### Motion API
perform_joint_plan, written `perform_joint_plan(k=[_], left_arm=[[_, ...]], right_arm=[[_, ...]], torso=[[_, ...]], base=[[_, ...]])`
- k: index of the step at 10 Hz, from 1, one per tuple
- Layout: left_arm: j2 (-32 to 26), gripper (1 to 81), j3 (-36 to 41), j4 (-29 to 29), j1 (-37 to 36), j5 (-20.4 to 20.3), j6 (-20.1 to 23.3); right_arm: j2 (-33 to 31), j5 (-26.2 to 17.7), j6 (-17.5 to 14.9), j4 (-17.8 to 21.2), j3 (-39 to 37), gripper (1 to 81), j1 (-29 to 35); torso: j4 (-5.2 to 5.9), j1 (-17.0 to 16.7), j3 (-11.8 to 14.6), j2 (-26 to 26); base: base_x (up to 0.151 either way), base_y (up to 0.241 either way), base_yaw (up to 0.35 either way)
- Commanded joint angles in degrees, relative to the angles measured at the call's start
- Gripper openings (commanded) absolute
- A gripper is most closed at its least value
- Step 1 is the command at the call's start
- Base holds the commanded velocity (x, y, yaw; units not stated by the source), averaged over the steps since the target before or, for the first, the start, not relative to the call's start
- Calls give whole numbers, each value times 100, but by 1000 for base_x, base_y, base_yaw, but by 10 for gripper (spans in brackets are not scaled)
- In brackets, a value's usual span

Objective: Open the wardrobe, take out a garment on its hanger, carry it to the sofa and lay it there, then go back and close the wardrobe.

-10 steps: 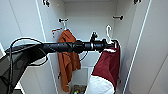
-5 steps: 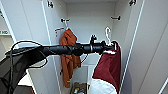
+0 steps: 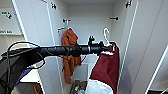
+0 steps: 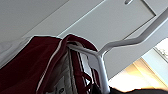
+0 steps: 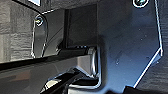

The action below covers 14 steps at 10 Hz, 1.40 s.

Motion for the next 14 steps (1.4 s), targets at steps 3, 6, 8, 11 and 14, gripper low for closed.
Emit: perform_joint_plan(k=[3,6,8,11,14], left_arm=[[-40,10,23,158,-1023,-611,43],[-92,10,75,158,-961,-620,43],[-110,10,111,158,-961,-611,51],[-137,10,172,158,-953,-611,51],[-225,10,295,158,-821,-611,51]], right_arm=[[87,-340,-41,-22,72,811,182],[87,-331,-41,-31,63,811,165],[87,-340,-41,-31,63,811,165],[79,-331,-41,-31,63,811,156],[79,-323,-41,-31,63,811,138]], torso=[[0,0,0,0],[0,-2,2,0],[0,-2,2,0],[0,-7,2,0],[0,-9,2,-2]], base=[[-138,0,0],[-125,0,0],[-100,0,0],[-49,0,0],[0,0,0]])
